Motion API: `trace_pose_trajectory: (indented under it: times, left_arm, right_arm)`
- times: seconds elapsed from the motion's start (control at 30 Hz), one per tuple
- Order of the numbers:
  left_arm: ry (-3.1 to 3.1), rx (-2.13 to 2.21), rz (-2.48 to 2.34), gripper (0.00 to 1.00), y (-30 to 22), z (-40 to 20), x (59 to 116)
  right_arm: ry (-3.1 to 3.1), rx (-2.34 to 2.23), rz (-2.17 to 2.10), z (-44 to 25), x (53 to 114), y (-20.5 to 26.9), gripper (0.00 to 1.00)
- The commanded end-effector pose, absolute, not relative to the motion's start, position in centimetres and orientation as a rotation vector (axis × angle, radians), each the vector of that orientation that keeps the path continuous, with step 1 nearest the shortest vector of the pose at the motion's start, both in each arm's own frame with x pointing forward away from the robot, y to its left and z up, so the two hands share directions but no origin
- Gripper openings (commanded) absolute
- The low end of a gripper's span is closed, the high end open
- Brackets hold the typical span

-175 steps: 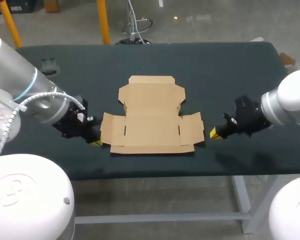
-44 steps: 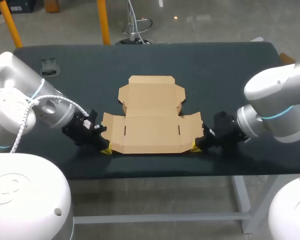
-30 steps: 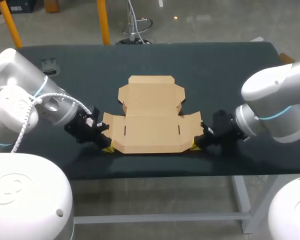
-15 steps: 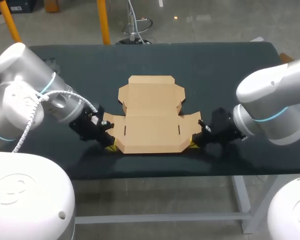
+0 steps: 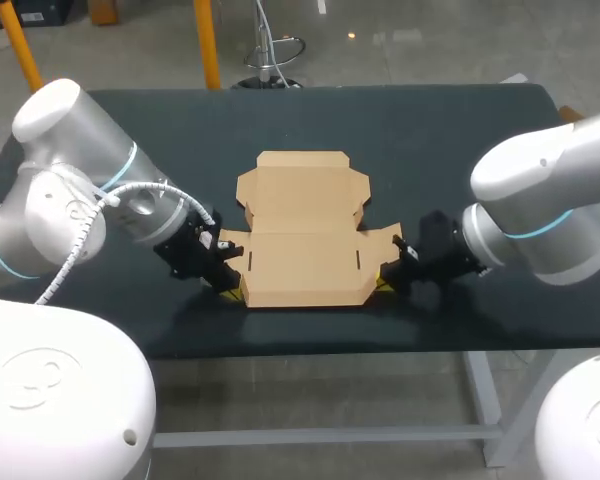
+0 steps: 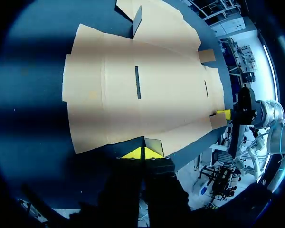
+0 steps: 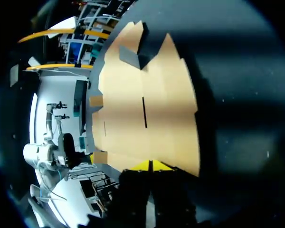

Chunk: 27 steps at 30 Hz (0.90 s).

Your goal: Assemble the packaging by folding the flat box into shape, placing the metal phone stand inside, and closing the box properly

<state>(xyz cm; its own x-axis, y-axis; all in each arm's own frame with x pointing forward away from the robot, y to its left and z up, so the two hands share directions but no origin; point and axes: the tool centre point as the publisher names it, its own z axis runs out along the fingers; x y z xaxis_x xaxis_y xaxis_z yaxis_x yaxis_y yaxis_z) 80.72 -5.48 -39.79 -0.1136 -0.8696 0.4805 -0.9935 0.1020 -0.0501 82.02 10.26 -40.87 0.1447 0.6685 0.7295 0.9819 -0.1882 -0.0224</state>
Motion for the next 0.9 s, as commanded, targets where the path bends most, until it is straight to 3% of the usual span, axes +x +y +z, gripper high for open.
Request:
trace_pose_trajectory:
  times: [0.03,0.9]
  left_arm:
    - [-2.064,1.846,0.517,0.0,-5.8,-39.7,80.5]
    - [-2.071,1.893,0.488,0.0,-7.4,-39.3,79.9]
  right_arm:
    - [-1.575,-1.933,-0.829,-40.6,81.5,10.4,0.0]
    - [-1.608,-1.972,-0.822,-40.3,81.4,11.3,0.0]
